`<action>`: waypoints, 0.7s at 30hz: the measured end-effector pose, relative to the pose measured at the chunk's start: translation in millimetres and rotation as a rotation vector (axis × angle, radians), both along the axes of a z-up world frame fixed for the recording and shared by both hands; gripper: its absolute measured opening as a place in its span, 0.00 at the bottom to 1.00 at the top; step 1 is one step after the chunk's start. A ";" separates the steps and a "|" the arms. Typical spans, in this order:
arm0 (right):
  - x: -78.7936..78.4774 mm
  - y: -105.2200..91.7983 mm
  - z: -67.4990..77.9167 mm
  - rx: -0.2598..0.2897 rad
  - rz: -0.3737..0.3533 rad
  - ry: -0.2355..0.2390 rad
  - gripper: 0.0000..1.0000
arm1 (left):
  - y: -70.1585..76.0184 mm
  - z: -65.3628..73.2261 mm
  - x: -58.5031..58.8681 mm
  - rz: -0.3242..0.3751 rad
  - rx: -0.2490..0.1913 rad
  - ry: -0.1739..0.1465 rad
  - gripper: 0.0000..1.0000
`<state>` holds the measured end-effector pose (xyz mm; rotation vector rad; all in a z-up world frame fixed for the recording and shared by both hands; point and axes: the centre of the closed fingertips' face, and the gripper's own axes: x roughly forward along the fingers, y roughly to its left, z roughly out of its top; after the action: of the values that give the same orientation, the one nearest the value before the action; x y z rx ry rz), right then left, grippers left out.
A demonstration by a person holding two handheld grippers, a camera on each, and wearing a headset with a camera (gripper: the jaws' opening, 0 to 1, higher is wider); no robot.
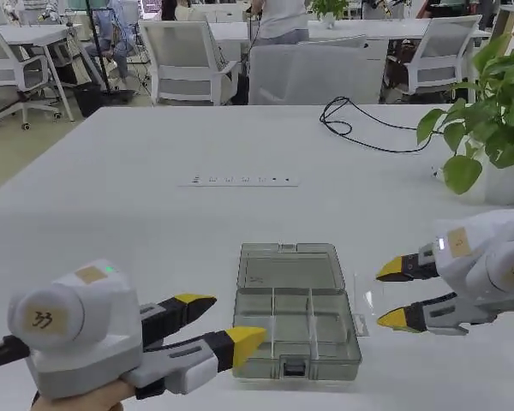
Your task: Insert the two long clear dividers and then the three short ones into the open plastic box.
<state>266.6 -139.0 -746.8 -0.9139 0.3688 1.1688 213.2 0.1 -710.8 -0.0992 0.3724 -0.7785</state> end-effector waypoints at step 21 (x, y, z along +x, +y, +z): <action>-29.1 82.9 31.9 0.099 0.167 -0.070 0.32 | -29.5 8.0 -0.7 -0.044 -0.173 0.090 0.22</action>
<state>237.5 -56.1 -714.9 -0.9098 0.1784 1.2927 212.6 -29.4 -702.8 -0.2902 0.3931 -0.8506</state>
